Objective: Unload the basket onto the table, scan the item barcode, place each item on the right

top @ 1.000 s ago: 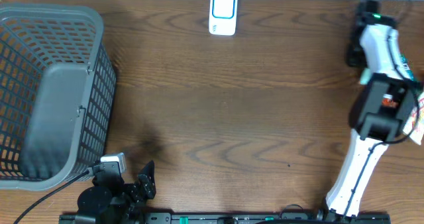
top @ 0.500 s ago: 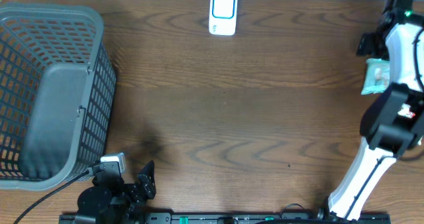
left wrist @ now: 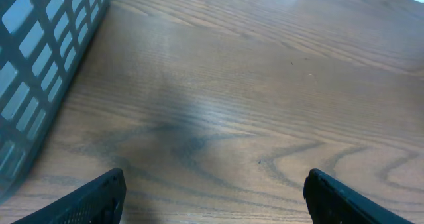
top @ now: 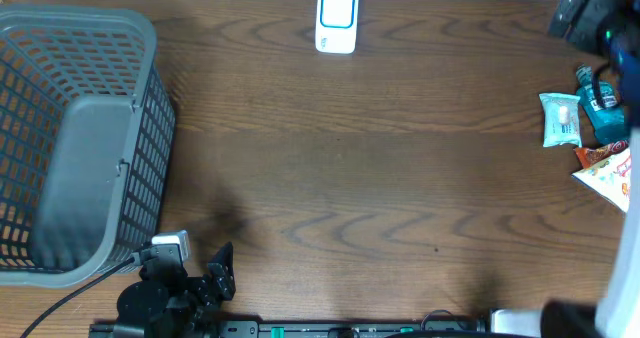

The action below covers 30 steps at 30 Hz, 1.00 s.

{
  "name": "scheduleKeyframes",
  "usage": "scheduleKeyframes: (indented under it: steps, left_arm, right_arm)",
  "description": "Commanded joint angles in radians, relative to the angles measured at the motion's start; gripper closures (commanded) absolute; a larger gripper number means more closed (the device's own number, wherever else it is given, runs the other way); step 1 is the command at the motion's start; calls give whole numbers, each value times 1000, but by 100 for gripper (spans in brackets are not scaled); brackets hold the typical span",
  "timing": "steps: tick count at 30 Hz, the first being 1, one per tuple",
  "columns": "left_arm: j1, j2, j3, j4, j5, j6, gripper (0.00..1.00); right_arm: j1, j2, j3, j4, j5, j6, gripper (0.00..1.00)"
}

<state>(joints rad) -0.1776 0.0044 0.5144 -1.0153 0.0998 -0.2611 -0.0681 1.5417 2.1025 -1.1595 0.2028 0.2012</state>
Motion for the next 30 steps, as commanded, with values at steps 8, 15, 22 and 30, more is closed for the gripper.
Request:
scheduleKeyframes:
  steps: [8, 15, 22, 30]
  left_arm:
    - [4, -1, 0, -1, 5, 10, 14]
    - [4, -1, 0, -1, 5, 10, 14]
    - [4, -1, 0, -1, 5, 10, 14]
    - [4, -1, 0, -1, 5, 10, 14]
  right_arm:
    - [53, -302, 5, -166, -108, 23, 1]
    - [52, -468, 5, -361, -108, 23, 1]
    - [52, -592, 5, -540, -95, 16, 1]
    - [52, -694, -56, -539, -119, -83, 1]
